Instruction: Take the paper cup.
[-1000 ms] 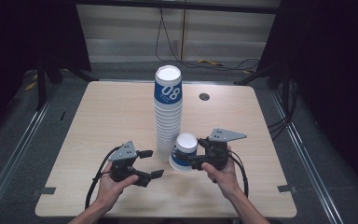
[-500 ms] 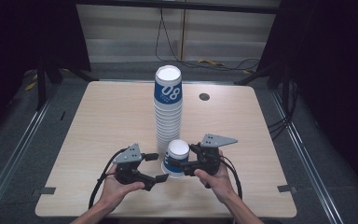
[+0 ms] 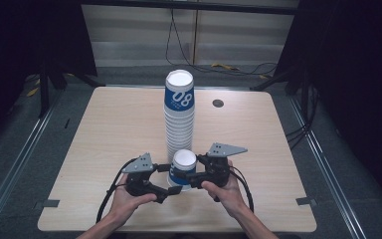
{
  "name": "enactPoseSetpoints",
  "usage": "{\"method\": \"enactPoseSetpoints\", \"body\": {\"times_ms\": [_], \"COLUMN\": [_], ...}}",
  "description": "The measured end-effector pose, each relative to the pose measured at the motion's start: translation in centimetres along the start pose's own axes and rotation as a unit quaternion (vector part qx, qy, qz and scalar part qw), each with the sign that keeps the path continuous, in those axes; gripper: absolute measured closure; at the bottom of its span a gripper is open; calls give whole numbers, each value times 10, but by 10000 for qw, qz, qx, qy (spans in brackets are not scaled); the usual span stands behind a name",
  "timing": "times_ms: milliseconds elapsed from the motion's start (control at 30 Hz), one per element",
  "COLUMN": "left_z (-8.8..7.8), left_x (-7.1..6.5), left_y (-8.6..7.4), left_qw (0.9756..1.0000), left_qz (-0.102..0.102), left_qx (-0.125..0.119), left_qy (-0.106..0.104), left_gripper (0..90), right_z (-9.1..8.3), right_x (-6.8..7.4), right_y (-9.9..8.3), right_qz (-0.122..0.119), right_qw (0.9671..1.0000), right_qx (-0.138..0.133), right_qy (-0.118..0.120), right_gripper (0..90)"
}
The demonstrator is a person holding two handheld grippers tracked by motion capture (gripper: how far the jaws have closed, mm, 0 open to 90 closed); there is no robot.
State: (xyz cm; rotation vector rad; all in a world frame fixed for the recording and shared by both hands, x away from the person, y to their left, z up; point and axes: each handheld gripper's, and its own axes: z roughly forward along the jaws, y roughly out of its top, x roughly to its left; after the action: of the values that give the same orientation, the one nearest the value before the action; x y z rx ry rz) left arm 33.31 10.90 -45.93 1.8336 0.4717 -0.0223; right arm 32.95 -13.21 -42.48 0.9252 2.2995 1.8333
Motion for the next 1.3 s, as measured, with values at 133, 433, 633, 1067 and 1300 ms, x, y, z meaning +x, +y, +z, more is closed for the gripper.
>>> {"method": "enactPoseSetpoints", "body": {"times_ms": [133,433,633,1067,1300], "left_z": [2,7,9,9,4], "left_x": [0,-3,0,-2,-5], "left_y": [-1,-1,-2,-3,1], "left_qw": [10000,10000,9999,9998,9992], "left_qz": [11,86,-14,153,371], "left_qx": [34,30,79,-6,87], "left_qy": [-53,-8,-124,-131,-91], "left_gripper": [134,95,89,161,198], "right_z": [3,6,8,8,7], "right_x": [3,6,7,9,7], "right_y": [-1,-2,-3,-2,-2], "right_qz": [-14,-4,-86,-96,32], "right_qw": [10000,9999,9998,9998,9997], "right_qx": [44,21,21,33,26], "right_qy": [32,121,160,160,247], "right_gripper": [281,281,280,277,262]}}
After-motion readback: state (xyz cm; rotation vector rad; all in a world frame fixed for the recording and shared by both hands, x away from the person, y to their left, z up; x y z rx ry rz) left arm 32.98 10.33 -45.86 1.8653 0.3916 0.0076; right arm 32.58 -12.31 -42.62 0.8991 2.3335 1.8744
